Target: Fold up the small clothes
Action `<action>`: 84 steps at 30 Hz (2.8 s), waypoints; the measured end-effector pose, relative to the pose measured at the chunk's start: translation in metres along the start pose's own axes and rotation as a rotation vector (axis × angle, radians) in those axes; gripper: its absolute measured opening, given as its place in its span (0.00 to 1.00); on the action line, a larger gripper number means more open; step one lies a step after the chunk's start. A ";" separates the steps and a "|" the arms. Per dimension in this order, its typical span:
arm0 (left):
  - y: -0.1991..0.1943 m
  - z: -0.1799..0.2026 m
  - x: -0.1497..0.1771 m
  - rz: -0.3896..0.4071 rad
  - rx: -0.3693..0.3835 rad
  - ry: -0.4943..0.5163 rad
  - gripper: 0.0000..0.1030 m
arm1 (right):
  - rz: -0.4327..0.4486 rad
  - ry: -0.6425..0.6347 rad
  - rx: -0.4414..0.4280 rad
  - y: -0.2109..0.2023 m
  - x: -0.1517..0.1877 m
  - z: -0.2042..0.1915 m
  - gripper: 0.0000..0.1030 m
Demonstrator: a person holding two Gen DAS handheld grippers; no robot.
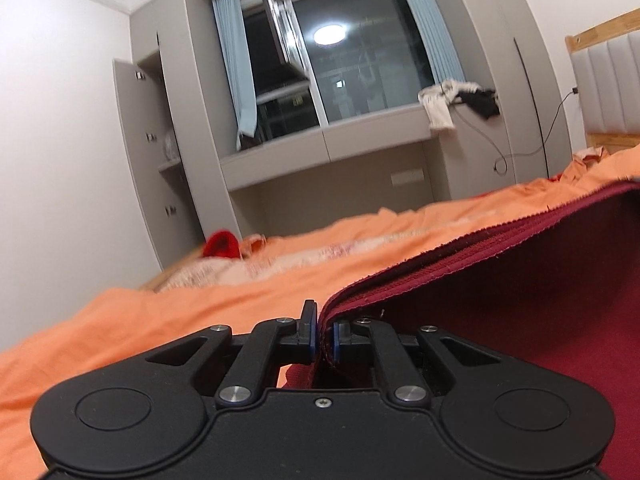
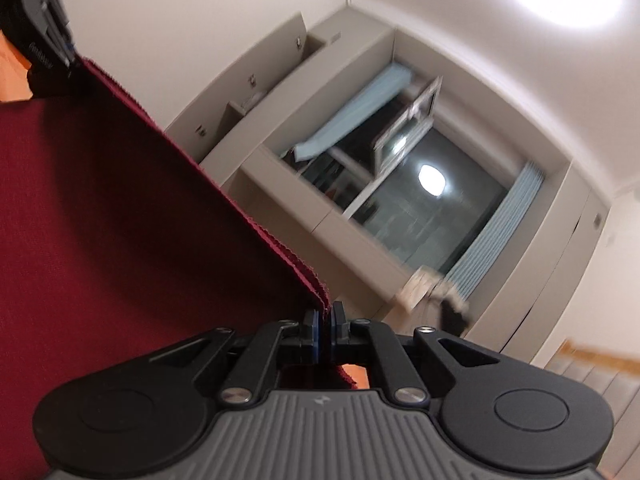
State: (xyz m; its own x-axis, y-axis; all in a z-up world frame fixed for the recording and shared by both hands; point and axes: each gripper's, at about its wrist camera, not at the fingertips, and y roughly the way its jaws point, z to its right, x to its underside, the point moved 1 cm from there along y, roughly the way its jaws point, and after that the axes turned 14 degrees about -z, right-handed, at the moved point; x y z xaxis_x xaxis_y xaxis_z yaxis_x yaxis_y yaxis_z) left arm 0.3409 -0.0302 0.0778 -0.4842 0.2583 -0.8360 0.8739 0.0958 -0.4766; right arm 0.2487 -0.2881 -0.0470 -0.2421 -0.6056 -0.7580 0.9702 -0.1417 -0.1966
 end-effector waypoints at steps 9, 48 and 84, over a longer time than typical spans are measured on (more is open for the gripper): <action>0.058 -0.009 0.015 -0.138 0.115 -0.100 0.24 | -0.158 0.022 -0.091 0.029 0.020 -0.001 0.05; 0.106 -0.071 0.011 -0.314 0.219 -0.460 0.99 | -0.299 0.133 -0.192 0.099 -0.001 0.037 0.39; 0.089 -0.070 0.031 -0.307 0.219 -0.352 0.71 | -0.335 0.506 -0.382 0.069 0.052 0.115 1.00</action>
State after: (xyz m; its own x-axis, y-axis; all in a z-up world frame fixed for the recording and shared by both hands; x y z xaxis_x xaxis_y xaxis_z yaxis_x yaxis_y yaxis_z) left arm 0.4067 0.0531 0.0286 -0.7351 -0.0929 -0.6716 0.6779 -0.0966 -0.7287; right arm 0.3046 -0.4190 -0.0287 -0.5922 -0.1270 -0.7957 0.7929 0.0838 -0.6035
